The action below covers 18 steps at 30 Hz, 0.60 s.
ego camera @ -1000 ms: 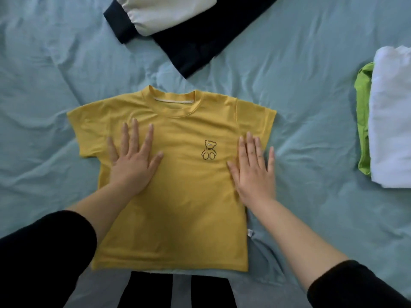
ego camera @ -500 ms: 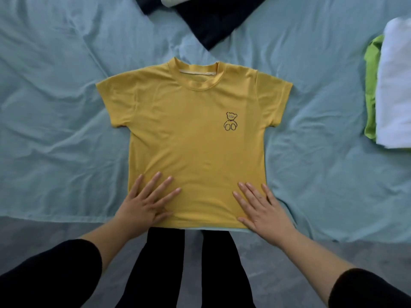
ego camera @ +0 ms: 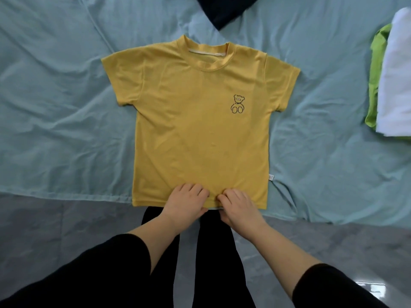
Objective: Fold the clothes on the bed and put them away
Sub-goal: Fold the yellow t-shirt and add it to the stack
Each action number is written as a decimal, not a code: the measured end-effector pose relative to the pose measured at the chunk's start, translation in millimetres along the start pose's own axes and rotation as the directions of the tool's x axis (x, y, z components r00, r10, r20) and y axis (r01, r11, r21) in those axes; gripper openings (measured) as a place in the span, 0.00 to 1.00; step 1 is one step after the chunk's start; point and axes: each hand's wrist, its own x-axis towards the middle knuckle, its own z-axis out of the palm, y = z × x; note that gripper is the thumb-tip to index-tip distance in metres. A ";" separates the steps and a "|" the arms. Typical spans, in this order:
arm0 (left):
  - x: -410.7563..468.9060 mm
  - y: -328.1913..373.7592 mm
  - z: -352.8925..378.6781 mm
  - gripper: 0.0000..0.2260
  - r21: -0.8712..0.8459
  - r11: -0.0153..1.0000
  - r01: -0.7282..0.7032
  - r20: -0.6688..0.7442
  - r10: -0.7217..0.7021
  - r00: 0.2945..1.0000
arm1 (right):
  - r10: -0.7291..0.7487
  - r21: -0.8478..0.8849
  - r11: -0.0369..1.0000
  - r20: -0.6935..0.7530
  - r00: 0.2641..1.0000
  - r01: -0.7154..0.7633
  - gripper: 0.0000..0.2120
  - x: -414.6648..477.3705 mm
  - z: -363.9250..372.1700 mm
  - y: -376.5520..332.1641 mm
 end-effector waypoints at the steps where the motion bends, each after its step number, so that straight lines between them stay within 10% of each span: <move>1: -0.2 1.2 2.3 0.16 0.025 1.000 0.001 -0.017 0.000 1.000 | -0.005 0.002 1.000 -0.013 1.000 0.005 0.14 -0.9 1.5 -0.2; 10: -1.2 -4.5 5.7 0.09 0.036 0.995 -0.097 -0.160 0.101 0.982 | -0.053 0.084 0.995 -0.071 0.996 0.059 0.09 0.4 -1.3 5.5; 18: -2.7 -17.2 4.6 0.09 -0.069 0.995 -0.074 0.035 0.077 0.996 | 0.028 0.154 0.988 0.032 0.999 -0.032 0.12 -0.5 -9.7 0.9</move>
